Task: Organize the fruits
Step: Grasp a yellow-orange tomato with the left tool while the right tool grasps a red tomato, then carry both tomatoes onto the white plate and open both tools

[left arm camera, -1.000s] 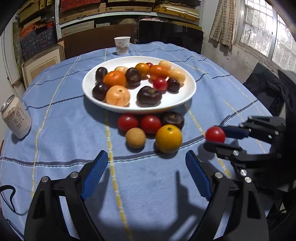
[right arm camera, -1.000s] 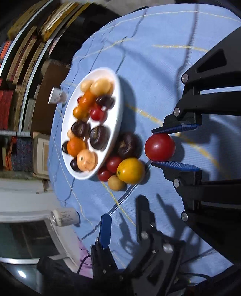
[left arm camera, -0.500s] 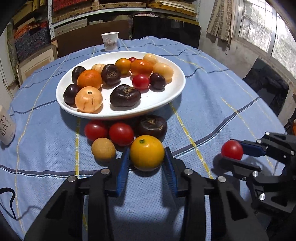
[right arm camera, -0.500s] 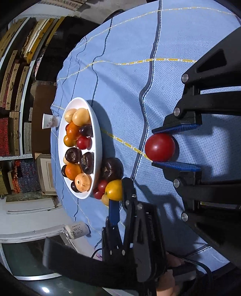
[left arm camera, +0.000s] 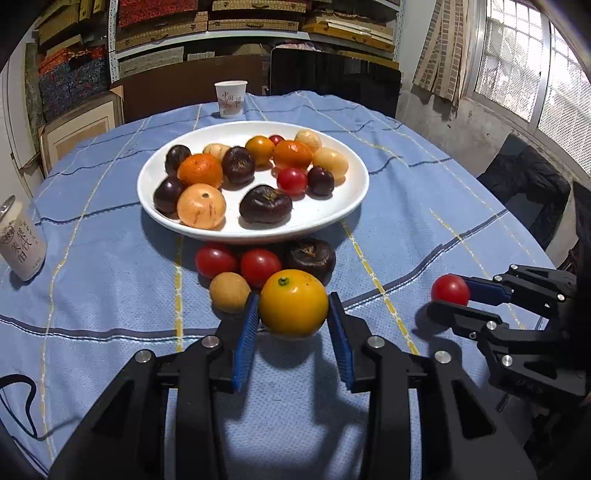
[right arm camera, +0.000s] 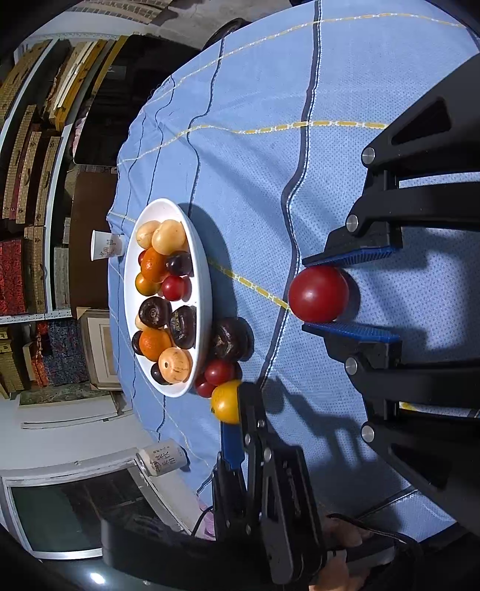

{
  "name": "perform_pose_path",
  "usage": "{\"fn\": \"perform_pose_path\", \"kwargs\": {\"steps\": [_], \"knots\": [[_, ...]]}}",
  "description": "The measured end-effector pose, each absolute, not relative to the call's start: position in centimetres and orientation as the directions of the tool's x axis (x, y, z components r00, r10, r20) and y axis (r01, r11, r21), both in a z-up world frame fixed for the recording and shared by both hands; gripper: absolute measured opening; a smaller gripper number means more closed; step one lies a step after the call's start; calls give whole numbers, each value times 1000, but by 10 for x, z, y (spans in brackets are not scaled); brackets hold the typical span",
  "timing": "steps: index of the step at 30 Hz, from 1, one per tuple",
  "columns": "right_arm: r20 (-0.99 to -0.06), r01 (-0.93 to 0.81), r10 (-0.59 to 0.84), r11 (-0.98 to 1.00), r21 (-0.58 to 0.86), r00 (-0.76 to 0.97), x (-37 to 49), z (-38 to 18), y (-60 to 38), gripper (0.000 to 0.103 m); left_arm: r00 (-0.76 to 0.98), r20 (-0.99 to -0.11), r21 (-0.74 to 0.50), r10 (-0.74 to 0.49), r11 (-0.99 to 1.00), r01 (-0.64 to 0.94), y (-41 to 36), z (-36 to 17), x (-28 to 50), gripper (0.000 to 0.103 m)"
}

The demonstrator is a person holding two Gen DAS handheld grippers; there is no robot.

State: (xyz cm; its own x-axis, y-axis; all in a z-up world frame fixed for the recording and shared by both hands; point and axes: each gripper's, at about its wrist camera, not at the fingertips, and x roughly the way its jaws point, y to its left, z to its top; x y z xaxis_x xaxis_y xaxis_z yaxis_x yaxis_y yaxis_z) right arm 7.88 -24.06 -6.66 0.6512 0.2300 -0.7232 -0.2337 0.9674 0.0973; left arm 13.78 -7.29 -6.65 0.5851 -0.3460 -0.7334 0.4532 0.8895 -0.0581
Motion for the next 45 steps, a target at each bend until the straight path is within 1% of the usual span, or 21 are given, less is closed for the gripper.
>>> {"fn": "perform_pose_path", "kwargs": {"steps": [4,9,13,16,19,23,27,29,30,31,33,35,39,42,45], "knots": [[-703,-238,228,967,87,674,85,-50,-243,29,616,-705,-56,-351,893,446,-62,-47,142,36],[-666,-269,221,963,31,713,108,-11,-237,29,642,-684,-46,-346,899,436,-54,-21,165,36],[-639,-297,216,955,-21,738,140,18,-229,29,655,-676,-40,-338,904,426,-54,-4,200,36],[-635,-289,220,957,-6,741,181,29,-229,29,653,-678,-54,-337,909,413,-56,2,236,36],[-650,-268,224,963,32,727,231,24,-231,29,648,-690,-48,-322,914,403,-64,-2,271,36],[-677,-252,218,966,50,703,291,1,-227,29,631,-719,-32,-290,922,386,-73,-16,314,36],[-685,-254,227,965,64,693,322,-15,-222,30,591,-750,-56,-298,918,393,-78,-34,342,37],[-684,-262,239,962,73,689,326,-19,-219,33,602,-740,-53,-300,918,392,-76,-35,343,37],[-679,-260,238,963,72,694,325,-18,-219,42,604,-736,-61,-306,918,391,-74,-35,342,43],[-670,-256,236,964,70,704,322,-16,-219,46,611,-728,-68,-310,920,386,-72,-32,340,47],[-655,-250,234,966,70,719,314,-11,-221,51,633,-709,-73,-311,925,372,-65,-26,331,65],[-648,-244,237,966,80,724,299,-5,-225,51,647,-691,-87,-324,925,370,-59,-19,320,67],[-640,-254,242,964,75,729,260,4,-227,51,646,-686,-81,-334,918,389,-53,-9,285,69],[-637,-265,248,962,71,730,221,6,-228,52,638,-697,-32,-328,902,430,-52,-11,246,72],[-648,-267,250,961,74,720,178,-4,-230,56,624,-713,11,-320,885,465,-50,-22,209,73]]}}
